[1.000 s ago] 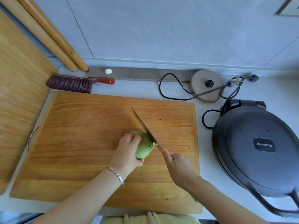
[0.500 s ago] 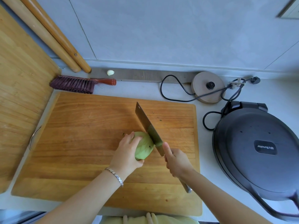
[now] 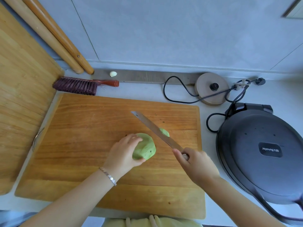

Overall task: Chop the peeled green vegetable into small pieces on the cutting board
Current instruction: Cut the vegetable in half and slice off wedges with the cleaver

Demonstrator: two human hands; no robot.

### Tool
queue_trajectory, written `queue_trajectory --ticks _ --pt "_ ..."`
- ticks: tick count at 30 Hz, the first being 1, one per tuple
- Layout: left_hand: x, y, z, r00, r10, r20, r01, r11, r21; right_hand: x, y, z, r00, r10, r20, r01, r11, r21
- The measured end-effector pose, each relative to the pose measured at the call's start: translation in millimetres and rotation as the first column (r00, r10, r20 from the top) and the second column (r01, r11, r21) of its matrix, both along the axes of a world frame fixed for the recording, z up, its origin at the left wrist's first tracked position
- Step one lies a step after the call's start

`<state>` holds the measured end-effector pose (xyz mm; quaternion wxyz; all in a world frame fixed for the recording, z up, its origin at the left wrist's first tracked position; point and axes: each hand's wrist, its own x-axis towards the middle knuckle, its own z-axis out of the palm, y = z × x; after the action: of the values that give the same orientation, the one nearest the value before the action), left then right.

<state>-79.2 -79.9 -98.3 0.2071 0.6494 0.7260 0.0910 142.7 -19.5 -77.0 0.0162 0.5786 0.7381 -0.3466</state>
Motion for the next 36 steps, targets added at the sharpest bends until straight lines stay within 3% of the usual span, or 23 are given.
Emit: queue_trajectory --ticks 1,3,5,7,9,11,14,18,24,27,29,32,36 --pt "-1.8 -1.1 5.4 0.999 0.014 -0.031 -0.008 0.983 0.183 4.0 2.0 -0.2 0.998 0.026 0.049 -0.028 0.999 0.037" --pt "-3.9 0.4 21.1 0.998 0.055 -0.028 -0.034 0.86 0.509 11.7 5.1 1.8 0.988 0.081 0.129 -0.094 0.991 0.098" --pt "-3.4 12.4 39.0 1.0 0.02 -0.011 -0.01 0.808 0.589 17.9 6.5 3.3 0.962 0.162 0.221 -0.2 0.966 0.162" --pt "1.5 30.9 53.9 0.997 -0.071 -0.008 0.067 0.889 0.454 20.7 6.7 2.8 0.927 0.235 0.294 -0.303 0.929 0.212" --pt "10.2 48.2 57.4 0.988 -0.151 0.04 0.143 0.977 0.159 19.3 6.2 1.5 0.9 0.316 0.299 -0.395 0.881 0.26" --pt "19.7 63.5 46.0 0.979 -0.198 0.04 0.201 0.977 -0.078 17.4 4.8 1.6 0.897 0.336 0.288 -0.408 0.88 0.243" --pt "30.6 80.1 23.7 0.983 -0.149 0.104 0.169 0.959 -0.226 20.5 7.6 -6.0 0.909 0.318 0.269 -0.389 0.879 0.276" --pt "43.3 93.9 3.5 0.979 -0.153 0.137 0.183 0.952 -0.244 20.2 14.7 5.2 0.886 0.327 0.329 -0.403 0.894 0.196" --pt "54.0 112.2 -14.9 0.985 -0.159 0.073 0.172 0.949 -0.264 31.2 25.4 -9.3 0.901 0.331 0.281 -0.404 0.876 0.263" --pt "52.0 124.0 -14.0 0.991 -0.115 0.066 0.13 0.94 -0.315 34.2 22.1 1.4 0.866 0.364 0.343 -0.432 0.89 0.147" --pt "48.6 131.4 -11.5 0.994 -0.007 0.112 0.033 0.971 -0.237 48.4 20.0 -4.8 0.872 0.315 0.374 -0.402 0.898 0.181" --pt "36.9 138.0 -6.2 0.951 0.211 0.226 -0.201 0.977 -0.065 61.6 16.0 1.5 0.952 0.171 0.252 -0.184 0.983 0.029" --pt "14.4 144.8 1.5 0.862 0.374 0.341 -0.355 0.927 -0.118 65.4 8.0 6.9 0.995 -0.095 0.019 0.097 0.977 -0.191"
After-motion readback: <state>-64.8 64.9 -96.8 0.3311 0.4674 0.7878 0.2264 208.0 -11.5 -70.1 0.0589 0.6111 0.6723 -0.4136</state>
